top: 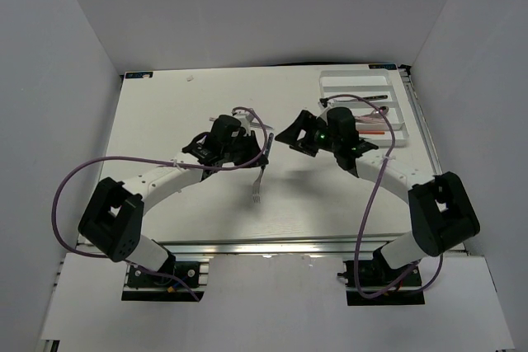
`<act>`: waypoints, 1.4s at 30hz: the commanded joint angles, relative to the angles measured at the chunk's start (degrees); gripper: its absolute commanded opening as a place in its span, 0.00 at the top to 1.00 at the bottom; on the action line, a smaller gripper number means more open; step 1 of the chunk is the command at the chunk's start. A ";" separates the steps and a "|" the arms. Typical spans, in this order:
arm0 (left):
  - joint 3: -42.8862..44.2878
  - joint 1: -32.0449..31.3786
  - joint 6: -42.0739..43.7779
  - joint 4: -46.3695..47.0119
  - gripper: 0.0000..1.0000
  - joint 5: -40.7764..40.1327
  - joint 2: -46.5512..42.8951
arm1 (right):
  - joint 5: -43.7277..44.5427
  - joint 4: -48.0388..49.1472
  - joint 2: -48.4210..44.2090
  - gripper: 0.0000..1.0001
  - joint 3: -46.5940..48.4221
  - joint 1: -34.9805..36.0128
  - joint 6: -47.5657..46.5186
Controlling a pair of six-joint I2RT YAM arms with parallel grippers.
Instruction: Sort the eating utensils into containers
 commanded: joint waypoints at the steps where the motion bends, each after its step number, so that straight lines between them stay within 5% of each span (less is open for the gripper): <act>1: -0.03 -0.72 -1.41 4.96 1.00 4.01 -2.08 | 2.57 2.69 2.43 0.21 3.83 2.61 2.05; 6: 0.15 -1.07 -1.33 5.06 1.00 5.42 -2.35 | 4.06 3.75 6.73 0.26 6.37 6.13 2.05; 10: -0.29 -1.16 -0.98 4.88 1.00 5.25 -2.96 | 3.19 5.76 8.67 0.67 7.26 7.27 3.36; 11: 0.23 -1.16 -0.63 4.27 1.00 4.81 -3.05 | 2.92 6.56 8.68 0.95 6.65 7.36 3.89; 12: 0.67 -1.16 0.07 2.35 0.75 4.11 -2.97 | 2.83 7.43 8.50 1.00 6.29 7.36 4.50; 15: 5.05 -1.16 1.48 -4.14 0.26 -2.72 -3.49 | 7.11 6.23 7.19 1.00 5.94 6.06 6.88; 16: 6.90 -1.16 2.70 -11.39 0.02 -6.41 -3.93 | 9.05 4.30 6.66 1.00 6.03 5.09 7.75; 20: 13.85 -1.08 4.30 -26.82 0.02 -33.87 -9.88 | 24.21 -5.10 2.97 1.00 5.94 -3.25 15.73; 23: 12.99 -0.99 5.26 -31.50 0.02 -46.29 -15.51 | 34.78 -11.76 2.95 1.00 9.70 -13.07 18.91; 30: 2.63 -0.72 10.18 -31.60 0.02 -46.96 -22.55 | 40.63 -24.89 16.83 1.00 33.25 -25.50 22.25; 42: -5.65 -0.72 10.72 -25.79 0.02 -40.72 -27.49 | 36.76 -21.66 39.60 1.00 57.96 -30.43 20.95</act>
